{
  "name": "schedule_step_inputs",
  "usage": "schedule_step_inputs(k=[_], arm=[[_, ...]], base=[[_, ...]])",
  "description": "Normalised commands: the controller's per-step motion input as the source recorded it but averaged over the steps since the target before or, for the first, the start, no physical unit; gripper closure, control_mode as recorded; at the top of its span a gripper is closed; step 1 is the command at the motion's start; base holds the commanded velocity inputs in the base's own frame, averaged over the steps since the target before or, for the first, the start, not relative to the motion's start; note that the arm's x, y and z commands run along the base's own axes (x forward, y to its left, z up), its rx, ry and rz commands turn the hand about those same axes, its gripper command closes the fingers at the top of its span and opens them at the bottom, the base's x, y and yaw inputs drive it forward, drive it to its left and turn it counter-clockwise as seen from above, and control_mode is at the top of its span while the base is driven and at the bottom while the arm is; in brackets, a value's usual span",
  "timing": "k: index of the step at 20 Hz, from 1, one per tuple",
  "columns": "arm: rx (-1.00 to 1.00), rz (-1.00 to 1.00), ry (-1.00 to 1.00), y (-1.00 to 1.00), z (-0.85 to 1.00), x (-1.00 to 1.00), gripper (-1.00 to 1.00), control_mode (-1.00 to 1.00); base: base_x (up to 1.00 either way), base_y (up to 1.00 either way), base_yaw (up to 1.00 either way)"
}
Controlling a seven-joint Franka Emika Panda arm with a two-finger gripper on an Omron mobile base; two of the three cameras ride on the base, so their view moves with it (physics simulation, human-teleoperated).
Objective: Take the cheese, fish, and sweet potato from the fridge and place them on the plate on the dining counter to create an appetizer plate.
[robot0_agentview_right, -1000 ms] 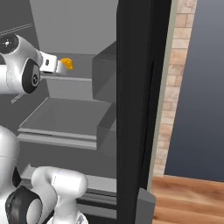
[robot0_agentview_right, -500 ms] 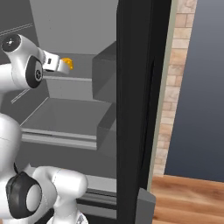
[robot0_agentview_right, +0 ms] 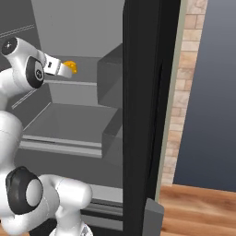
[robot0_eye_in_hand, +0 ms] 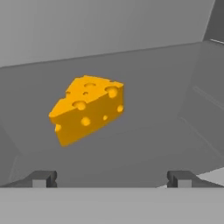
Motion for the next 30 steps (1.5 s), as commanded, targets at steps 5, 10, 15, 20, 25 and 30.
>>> schedule_step_inputs(k=[5,10,15,20,25,30], arm=[[0.05,-0.09,0.0,0.14,0.0,0.24,-1.0,-1.0],[0.08,-0.02,0.01,0.15,0.0,0.23,-1.0,-1.0],[0.05,0.0,0.0,0.1,-0.01,0.33,-1.0,-1.0],[0.0,-0.01,0.0,0.0,-0.19,0.53,-1.0,-1.0],[0.0,-0.02,0.0,0.0,-0.24,0.51,-1.0,-1.0],[0.0,-0.07,0.01,-0.09,-0.26,0.24,-1.0,-1.0]], base=[[0.0,0.0,0.0],[0.0,0.0,0.0],[0.0,0.0,0.0],[0.0,0.0,0.0],[0.0,0.0,0.0],[0.0,0.0,0.0]])
